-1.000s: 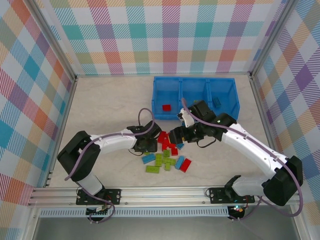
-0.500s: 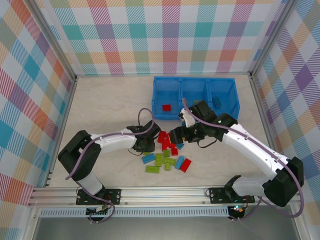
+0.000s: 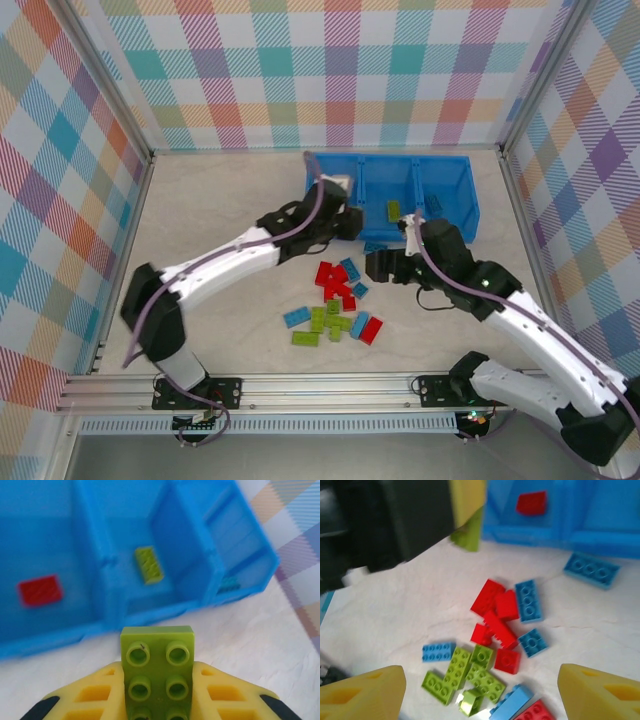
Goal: Sort the legos into containers by color
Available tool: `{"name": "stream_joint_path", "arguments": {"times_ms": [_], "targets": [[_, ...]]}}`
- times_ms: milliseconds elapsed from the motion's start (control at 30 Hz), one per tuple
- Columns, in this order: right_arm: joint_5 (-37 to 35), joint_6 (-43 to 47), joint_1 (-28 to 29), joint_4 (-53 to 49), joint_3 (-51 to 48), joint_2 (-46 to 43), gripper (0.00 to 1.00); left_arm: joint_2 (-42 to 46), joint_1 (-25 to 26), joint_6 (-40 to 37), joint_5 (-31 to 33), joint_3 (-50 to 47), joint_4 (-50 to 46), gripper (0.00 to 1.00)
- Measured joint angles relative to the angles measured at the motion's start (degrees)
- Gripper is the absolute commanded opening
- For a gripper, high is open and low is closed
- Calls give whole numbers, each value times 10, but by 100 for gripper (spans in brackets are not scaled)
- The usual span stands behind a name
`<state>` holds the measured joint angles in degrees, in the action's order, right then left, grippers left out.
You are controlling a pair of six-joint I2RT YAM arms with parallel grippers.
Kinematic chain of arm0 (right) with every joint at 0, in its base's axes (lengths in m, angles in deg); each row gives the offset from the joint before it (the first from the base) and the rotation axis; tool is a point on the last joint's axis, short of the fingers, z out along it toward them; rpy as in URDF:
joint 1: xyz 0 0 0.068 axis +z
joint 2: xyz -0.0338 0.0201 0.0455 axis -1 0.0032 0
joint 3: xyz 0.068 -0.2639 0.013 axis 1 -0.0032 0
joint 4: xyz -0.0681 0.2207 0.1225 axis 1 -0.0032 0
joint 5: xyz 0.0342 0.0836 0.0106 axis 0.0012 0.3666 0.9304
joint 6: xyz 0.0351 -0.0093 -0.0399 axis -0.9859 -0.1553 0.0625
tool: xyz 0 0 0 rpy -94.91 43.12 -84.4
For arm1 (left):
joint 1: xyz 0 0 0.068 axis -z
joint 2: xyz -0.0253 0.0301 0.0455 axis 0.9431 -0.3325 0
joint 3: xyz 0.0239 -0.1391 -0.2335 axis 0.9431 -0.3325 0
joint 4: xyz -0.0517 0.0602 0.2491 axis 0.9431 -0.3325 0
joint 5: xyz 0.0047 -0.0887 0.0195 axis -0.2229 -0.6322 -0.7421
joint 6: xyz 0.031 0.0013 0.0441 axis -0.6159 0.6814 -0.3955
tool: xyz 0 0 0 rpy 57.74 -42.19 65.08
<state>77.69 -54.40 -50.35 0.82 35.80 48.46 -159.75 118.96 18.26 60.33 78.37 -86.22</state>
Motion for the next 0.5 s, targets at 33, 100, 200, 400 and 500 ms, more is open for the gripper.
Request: {"name": "stream_joint_path", "arguments": {"times_ms": [33,100,200,400,500], "targets": [[-12,-4,0,0,-5,-12,80,-27,2,-7,1,24,10,18],[-30,-10,0,-1,-10,-27,80,-103,3,-21,6,90,29,19],[-42,-19,0,-3,-10,-30,80,-191,1,-33,17,170,35,22],[-46,-25,0,-20,-10,-46,81,-345,-10,-47,32,341,19,47],[-46,-25,0,-24,-10,-54,81,-359,-15,-54,29,361,8,55]]}}
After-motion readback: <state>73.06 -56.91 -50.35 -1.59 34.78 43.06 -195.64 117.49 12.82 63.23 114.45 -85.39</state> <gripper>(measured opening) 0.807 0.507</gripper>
